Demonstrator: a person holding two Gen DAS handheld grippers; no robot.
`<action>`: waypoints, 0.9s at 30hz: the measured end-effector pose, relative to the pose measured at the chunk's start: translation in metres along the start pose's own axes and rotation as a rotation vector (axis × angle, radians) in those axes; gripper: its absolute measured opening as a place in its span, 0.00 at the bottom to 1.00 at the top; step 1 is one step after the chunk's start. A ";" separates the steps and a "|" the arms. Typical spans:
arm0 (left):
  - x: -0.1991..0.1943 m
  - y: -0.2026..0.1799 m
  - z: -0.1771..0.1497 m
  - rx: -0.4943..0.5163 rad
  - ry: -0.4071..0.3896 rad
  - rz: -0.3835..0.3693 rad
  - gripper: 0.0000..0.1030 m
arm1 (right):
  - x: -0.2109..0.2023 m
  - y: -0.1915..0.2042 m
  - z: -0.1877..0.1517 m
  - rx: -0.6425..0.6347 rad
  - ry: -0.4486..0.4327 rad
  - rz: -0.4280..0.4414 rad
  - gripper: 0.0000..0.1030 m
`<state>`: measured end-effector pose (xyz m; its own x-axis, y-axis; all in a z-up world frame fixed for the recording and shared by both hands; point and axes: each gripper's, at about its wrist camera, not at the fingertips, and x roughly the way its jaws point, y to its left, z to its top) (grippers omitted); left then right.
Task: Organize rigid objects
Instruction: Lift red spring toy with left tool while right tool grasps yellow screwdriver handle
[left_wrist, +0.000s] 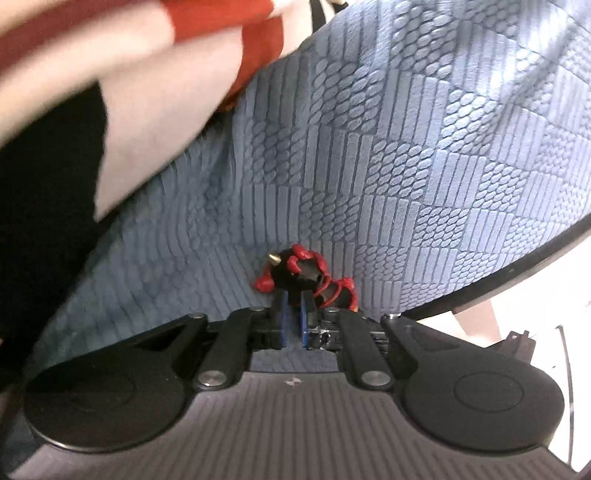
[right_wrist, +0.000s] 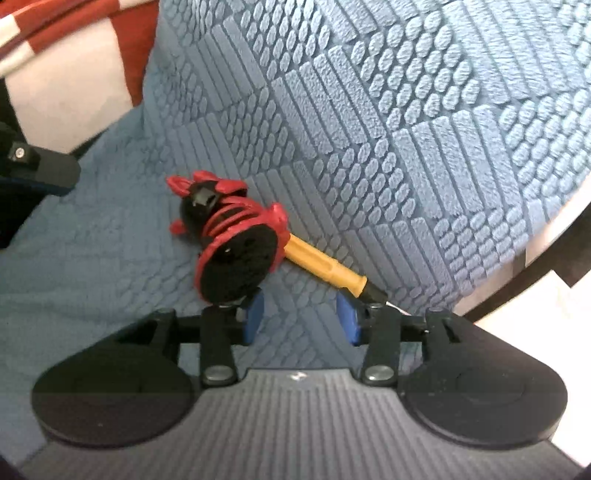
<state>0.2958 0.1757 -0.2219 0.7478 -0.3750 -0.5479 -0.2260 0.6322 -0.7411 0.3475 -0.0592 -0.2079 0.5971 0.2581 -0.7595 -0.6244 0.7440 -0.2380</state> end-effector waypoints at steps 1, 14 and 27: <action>0.006 0.003 0.000 -0.026 0.007 -0.002 0.09 | 0.004 0.000 0.002 -0.014 -0.003 -0.006 0.44; 0.074 0.015 -0.004 -0.354 0.077 -0.104 0.81 | 0.052 -0.027 0.030 -0.049 0.114 0.064 0.68; 0.106 0.036 -0.010 -0.638 0.057 -0.123 0.81 | 0.082 -0.056 0.070 -0.132 0.321 0.158 0.67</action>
<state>0.3602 0.1518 -0.3106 0.7615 -0.4652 -0.4514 -0.4805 0.0622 -0.8748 0.4669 -0.0366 -0.2148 0.3135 0.1418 -0.9390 -0.7684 0.6189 -0.1631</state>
